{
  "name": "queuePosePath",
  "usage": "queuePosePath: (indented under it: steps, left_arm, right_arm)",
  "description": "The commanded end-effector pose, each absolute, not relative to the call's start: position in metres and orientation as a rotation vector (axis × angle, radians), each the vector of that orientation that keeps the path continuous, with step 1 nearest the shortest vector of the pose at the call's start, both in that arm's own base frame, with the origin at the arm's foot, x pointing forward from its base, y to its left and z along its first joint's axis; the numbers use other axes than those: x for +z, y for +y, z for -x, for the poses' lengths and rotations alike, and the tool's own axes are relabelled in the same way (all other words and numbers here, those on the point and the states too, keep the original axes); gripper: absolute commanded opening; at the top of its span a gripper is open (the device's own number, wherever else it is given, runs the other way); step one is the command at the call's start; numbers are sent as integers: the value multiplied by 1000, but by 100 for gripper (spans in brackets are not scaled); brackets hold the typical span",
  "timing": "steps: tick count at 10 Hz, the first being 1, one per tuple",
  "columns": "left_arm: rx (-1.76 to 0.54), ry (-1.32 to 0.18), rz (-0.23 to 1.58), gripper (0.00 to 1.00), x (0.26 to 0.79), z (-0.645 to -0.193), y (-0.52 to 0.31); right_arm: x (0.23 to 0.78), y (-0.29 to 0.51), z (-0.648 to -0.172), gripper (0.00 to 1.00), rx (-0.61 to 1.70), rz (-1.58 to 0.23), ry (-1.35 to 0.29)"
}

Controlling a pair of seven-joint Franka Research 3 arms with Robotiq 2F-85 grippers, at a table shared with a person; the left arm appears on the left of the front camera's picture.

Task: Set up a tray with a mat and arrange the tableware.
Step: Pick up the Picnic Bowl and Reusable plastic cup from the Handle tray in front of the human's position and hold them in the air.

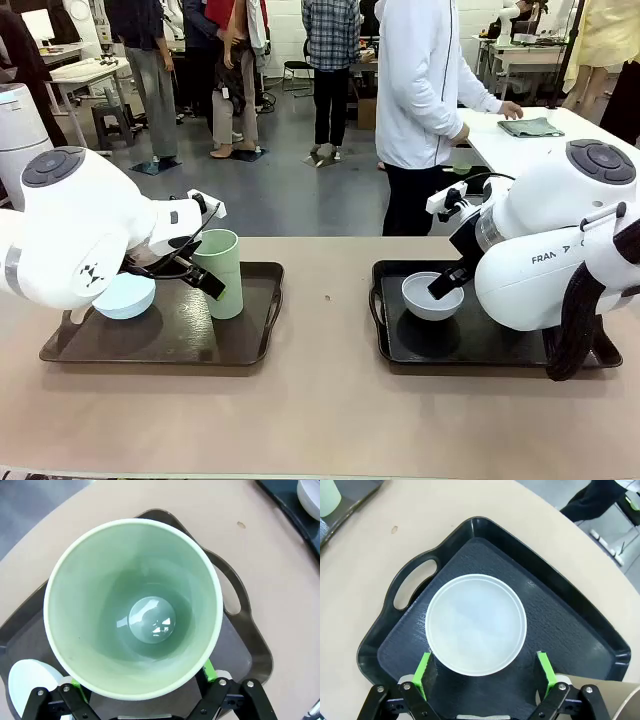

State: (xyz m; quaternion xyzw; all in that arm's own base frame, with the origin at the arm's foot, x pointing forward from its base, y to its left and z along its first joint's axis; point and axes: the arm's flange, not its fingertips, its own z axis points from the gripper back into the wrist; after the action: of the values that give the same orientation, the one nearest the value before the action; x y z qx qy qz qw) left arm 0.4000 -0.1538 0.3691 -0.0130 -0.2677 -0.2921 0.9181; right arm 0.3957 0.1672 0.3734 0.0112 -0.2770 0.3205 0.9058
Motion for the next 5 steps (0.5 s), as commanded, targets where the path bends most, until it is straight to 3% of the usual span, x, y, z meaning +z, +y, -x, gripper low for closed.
queuePosePath:
  steps: [1, 5]
  left_arm:
    - [-600, -551, 27, 100, 369, -400, -154]
    - [-600, -551, 27, 100, 369, -400, -154]
  right_arm:
    - [373, 167, -396, 100, 662, -23, -572]
    - [373, 167, -396, 100, 662, -23, -572]
